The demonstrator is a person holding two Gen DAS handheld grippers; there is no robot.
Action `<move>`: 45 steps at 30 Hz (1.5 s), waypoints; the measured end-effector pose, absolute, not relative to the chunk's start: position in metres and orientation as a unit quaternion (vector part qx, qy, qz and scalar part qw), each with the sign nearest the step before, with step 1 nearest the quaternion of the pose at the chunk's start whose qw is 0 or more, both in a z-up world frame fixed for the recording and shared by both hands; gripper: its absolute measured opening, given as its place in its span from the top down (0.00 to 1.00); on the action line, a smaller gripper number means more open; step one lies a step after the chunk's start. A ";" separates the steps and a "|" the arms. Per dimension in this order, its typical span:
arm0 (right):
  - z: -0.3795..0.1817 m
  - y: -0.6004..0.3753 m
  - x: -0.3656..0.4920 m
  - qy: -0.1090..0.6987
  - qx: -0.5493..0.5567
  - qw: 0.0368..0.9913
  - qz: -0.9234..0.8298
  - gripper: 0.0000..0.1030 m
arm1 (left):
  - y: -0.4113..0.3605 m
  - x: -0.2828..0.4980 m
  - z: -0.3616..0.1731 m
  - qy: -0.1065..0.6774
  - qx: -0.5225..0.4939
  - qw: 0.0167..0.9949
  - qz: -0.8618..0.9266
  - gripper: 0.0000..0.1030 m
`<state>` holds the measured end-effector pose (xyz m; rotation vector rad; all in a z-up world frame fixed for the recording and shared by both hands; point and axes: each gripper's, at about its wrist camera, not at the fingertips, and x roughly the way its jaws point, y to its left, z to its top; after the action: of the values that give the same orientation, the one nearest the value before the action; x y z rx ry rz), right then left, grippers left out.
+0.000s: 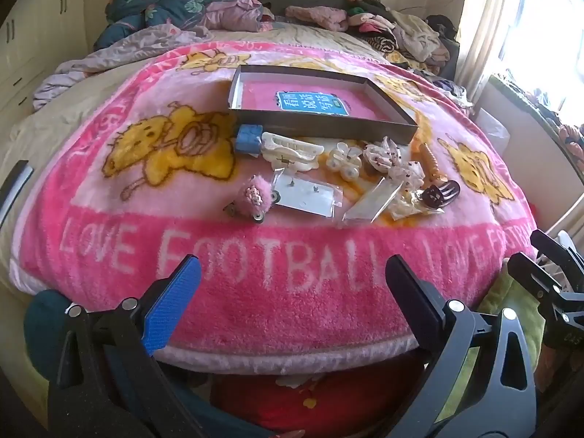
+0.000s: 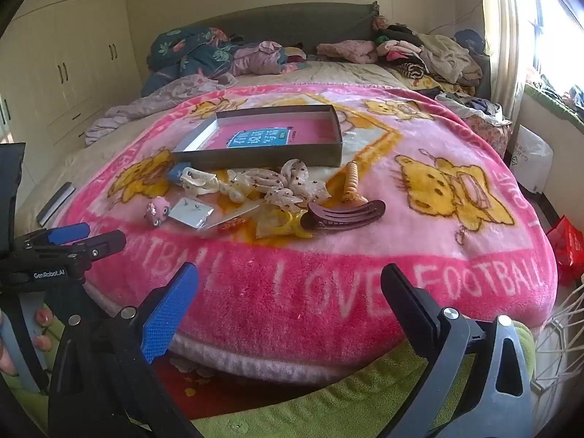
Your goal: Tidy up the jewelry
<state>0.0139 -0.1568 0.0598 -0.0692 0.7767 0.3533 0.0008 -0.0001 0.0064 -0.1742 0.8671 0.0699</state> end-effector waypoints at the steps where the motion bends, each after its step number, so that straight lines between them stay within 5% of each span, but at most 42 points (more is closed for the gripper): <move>1: 0.060 -0.157 0.014 0.377 -0.033 0.910 0.172 0.04 | 0.000 0.001 0.006 0.419 -0.085 0.903 0.034 0.08; 45: 0.059 -0.159 0.013 0.376 -0.031 0.910 0.172 0.04 | -0.007 0.001 0.004 0.415 -0.079 0.906 0.031 0.08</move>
<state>0.0132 -0.1587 0.0590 -0.0643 0.7745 0.3549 0.0012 -0.0068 0.0043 -0.1635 0.8580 0.0647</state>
